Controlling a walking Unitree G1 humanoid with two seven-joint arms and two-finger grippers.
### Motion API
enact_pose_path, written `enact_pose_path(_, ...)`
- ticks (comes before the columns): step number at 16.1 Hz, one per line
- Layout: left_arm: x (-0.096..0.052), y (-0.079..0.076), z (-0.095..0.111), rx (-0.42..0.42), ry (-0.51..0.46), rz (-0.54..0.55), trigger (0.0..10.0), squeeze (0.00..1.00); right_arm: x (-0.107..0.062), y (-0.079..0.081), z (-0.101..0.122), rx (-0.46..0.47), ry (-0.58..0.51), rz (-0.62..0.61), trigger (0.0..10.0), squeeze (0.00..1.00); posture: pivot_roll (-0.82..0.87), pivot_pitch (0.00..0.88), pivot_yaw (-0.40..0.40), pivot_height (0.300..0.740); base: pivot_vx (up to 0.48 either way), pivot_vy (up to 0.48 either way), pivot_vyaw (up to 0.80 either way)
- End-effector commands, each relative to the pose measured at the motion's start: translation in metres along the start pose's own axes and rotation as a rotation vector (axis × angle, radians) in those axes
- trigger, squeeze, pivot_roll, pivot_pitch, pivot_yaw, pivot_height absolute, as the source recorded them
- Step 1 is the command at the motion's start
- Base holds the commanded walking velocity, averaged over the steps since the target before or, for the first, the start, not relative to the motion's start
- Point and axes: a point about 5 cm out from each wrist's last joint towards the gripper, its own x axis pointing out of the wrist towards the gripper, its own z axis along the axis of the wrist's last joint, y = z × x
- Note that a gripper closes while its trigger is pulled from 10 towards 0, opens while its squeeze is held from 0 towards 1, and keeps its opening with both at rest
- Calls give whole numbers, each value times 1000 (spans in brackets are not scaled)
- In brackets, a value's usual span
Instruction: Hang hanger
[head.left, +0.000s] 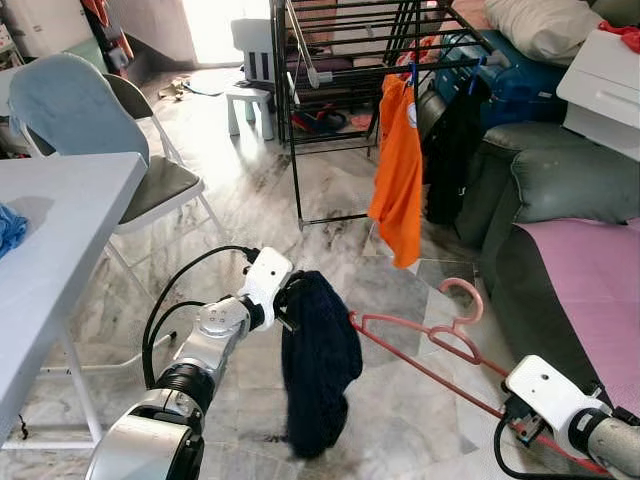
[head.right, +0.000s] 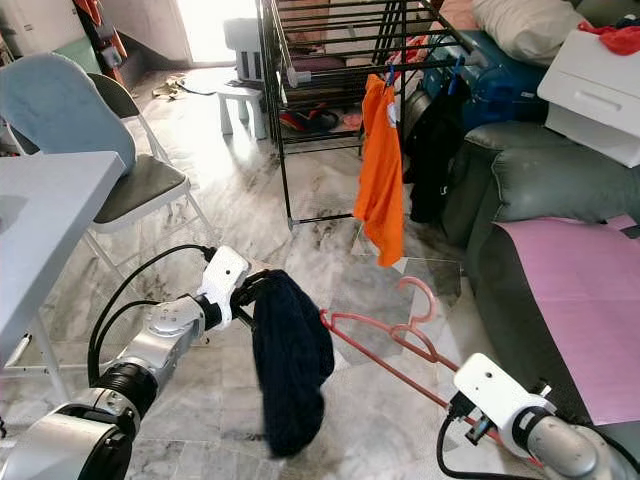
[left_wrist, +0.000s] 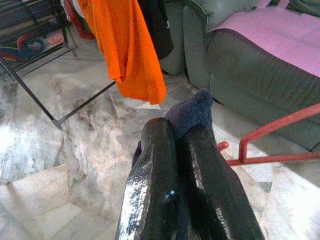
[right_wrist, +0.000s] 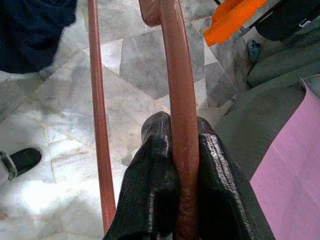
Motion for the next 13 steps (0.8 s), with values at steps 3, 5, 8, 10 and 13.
enact_pose_path(3,3,1,13,28,-56,-17,10000,0,8,5,4,7,-28,19,10000,0,-49,0,40,740,0,0,0)
enact_pose_path(5,4,0,15,42,-60,-25,10000,0,8,8,5,14,-33,29,10000,0,-49,0,40,740,0,0,0)
enact_pose_path(8,4,3,14,50,-42,8,10000,0,-5,11,-3,38,-12,51,10000,0,-54,0,42,740,0,0,0)
enact_pose_path(10,4,4,13,58,-36,20,10000,0,-18,15,-8,59,12,103,10000,0,-62,0,46,740,0,0,0)
enact_pose_path(13,6,1,15,56,-45,3,10000,0,-20,13,-10,60,17,106,10000,0,-65,0,47,740,0,0,0)
